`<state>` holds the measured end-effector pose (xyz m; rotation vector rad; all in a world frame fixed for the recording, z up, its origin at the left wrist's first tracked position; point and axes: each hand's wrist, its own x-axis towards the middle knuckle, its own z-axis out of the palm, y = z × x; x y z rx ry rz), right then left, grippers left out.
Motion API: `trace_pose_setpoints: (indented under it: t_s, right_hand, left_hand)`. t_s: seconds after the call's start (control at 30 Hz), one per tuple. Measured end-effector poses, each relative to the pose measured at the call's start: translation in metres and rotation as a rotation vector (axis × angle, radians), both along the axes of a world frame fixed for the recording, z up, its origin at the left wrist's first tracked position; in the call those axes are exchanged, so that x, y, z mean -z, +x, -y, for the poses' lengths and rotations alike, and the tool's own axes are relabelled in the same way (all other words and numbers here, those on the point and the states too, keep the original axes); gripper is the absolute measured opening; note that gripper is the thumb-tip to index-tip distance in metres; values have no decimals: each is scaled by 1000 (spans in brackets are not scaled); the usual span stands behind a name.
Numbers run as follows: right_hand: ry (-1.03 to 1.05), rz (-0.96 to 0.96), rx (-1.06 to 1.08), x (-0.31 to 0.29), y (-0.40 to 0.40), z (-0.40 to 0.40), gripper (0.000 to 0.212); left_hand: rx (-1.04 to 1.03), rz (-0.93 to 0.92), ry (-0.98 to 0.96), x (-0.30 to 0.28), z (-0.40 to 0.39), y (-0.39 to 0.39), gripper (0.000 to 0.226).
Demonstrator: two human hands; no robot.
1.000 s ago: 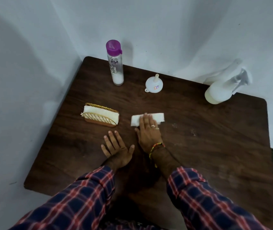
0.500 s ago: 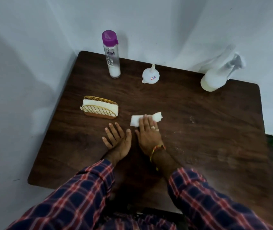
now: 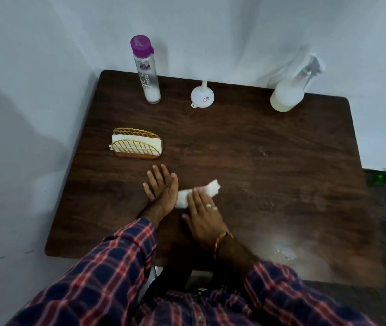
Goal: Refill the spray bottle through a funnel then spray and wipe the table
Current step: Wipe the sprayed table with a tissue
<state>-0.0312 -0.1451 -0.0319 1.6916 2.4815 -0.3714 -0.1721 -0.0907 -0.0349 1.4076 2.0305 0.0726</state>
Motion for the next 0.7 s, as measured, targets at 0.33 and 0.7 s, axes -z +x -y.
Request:
trace_pose_setpoints:
  t_s: [0.33, 0.7]
  right_hand:
    - [-46, 68, 214, 1, 20, 1, 68]
    - [-31, 95, 489, 0, 80, 3, 68]
  left_hand:
    - [194, -123, 41, -5, 56, 36, 63]
    - [341, 6, 93, -13, 50, 44, 60]
